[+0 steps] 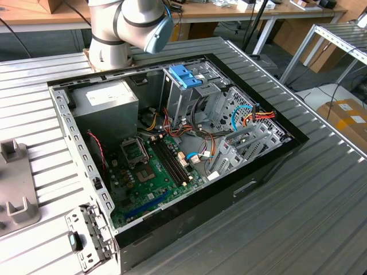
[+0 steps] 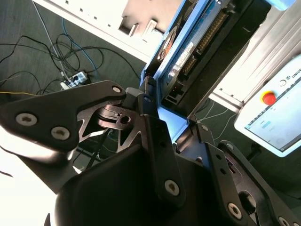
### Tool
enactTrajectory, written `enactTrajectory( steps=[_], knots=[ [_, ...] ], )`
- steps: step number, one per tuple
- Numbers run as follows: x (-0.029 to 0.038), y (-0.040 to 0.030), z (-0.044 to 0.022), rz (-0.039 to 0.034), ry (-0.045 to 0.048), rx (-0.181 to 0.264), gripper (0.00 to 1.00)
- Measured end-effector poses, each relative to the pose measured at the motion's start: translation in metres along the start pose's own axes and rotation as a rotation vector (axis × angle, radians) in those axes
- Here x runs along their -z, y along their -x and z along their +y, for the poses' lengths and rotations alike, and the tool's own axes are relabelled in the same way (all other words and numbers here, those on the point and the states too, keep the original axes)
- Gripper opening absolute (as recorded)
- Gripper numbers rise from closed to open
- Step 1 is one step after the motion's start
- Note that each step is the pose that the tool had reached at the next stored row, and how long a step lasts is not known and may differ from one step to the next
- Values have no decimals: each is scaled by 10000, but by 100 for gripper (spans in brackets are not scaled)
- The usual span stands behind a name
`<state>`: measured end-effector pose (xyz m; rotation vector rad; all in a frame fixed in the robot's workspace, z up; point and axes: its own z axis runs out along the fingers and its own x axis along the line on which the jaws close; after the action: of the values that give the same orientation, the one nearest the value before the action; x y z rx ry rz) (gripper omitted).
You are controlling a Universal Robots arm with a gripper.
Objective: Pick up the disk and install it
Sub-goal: 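Pick up the disk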
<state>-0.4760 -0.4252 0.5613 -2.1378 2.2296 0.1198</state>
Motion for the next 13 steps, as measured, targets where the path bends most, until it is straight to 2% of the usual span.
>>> enactTrajectory(
  steps=[2, 13],
  knots=[
    [-17, -10, -8, 4, -1, 1, 37],
    [-70, -64, -156, 12, 10, -1, 37]
  ],
)
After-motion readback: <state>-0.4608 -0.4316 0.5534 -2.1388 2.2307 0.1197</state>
